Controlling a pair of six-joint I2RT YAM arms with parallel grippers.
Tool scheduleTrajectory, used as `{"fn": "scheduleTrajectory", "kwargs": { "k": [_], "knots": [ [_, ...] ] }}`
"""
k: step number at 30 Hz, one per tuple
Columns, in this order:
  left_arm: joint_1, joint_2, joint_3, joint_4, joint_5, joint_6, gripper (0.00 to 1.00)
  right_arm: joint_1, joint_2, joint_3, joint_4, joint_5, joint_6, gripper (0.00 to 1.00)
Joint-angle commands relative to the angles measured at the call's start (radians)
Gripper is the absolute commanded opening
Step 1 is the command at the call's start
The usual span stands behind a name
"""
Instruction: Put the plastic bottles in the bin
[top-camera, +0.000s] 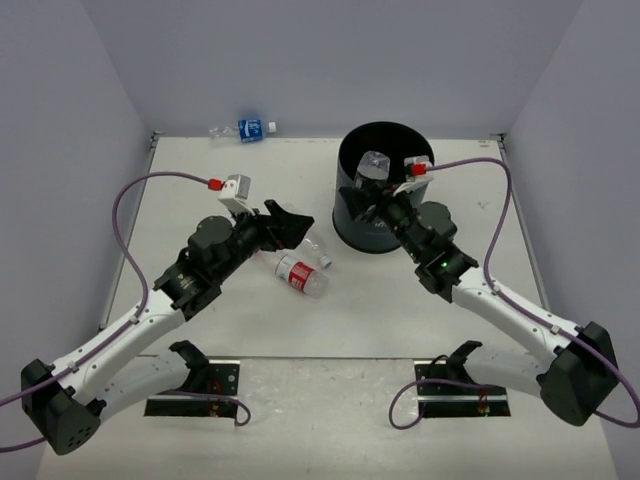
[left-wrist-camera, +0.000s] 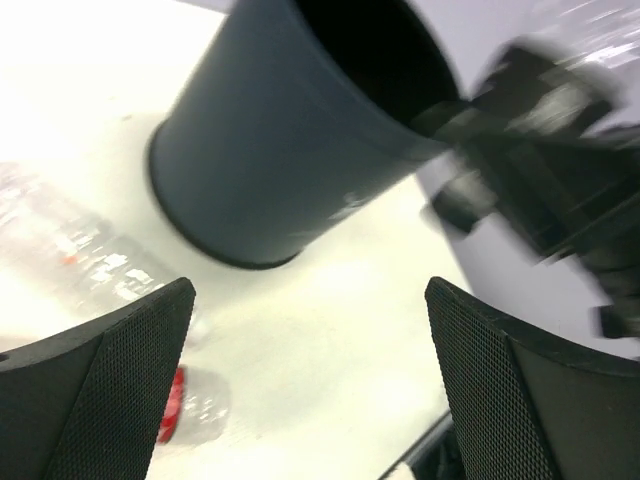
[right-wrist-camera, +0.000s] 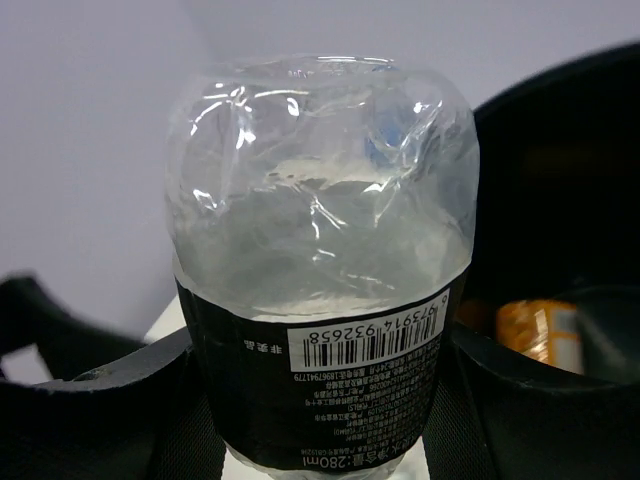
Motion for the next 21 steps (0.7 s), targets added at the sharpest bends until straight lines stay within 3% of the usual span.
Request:
{"fn": "scheduleTrajectory", "kwargs": {
  "k": [1, 5, 9, 13, 17, 21],
  "knots": [
    [-0.003, -0.021, 0.03, -0.216, -0.227, -0.031, 1.0, -0.029, -0.038, 0.154, -0.099, 0.192, -0.147, 0.27],
    [-0.003, -0.012, 0.027, -0.325, -0.325, -0.098, 1.0, -0.064, -0.005, 0.286, -0.26, 0.319, -0.188, 0.3],
    [-0.003, 0.0, 0.019, -0.379, -0.374, -0.146, 1.0, -0.107, 0.048, 0.347, -0.321, 0.329, -0.183, 0.34],
    [-0.003, 0.023, 0.034, -0.462, -0.426, -0.257, 1.0, -0.133, 0.103, 0.396, -0.34, 0.341, -0.188, 0.51],
    [-0.003, 0.047, 0.03, -0.494, -0.44, -0.295, 1.0, -0.151, 0.16, 0.47, -0.447, 0.357, -0.164, 0.58],
    [-0.003, 0.063, 0.032, -0.502, -0.444, -0.302, 1.0, -0.153, 0.159, 0.474, -0.488, 0.378, -0.161, 0.82]
  ]
}}
